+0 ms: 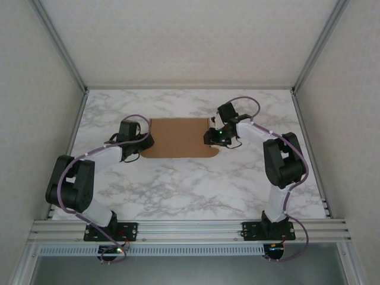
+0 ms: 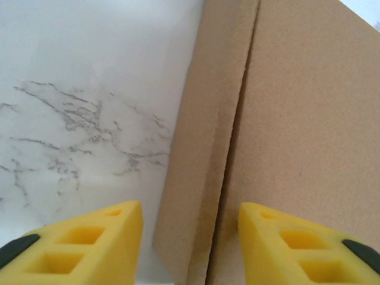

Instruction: Fold the paper box

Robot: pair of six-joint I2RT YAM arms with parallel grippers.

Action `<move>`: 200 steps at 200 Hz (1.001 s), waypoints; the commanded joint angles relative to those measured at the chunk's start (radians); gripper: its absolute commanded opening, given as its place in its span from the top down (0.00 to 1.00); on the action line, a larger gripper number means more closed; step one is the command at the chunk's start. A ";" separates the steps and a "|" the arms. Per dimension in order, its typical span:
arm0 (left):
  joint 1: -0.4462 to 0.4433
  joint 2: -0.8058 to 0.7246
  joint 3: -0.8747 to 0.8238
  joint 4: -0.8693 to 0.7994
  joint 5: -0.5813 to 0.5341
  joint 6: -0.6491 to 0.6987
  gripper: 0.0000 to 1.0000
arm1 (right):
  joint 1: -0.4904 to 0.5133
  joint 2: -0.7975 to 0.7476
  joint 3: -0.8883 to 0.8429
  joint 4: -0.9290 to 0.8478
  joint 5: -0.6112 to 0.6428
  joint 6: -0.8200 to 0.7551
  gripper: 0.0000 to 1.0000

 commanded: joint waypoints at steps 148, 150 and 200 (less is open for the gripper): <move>0.109 0.167 0.129 0.093 0.235 0.145 0.51 | -0.119 -0.011 -0.023 0.193 -0.191 0.141 0.46; 0.109 0.170 0.129 0.093 0.235 0.144 0.52 | -0.119 -0.009 -0.022 0.192 -0.191 0.141 0.46; 0.156 0.224 0.134 0.129 0.281 0.107 0.65 | -0.120 0.015 -0.014 0.195 -0.203 0.134 0.47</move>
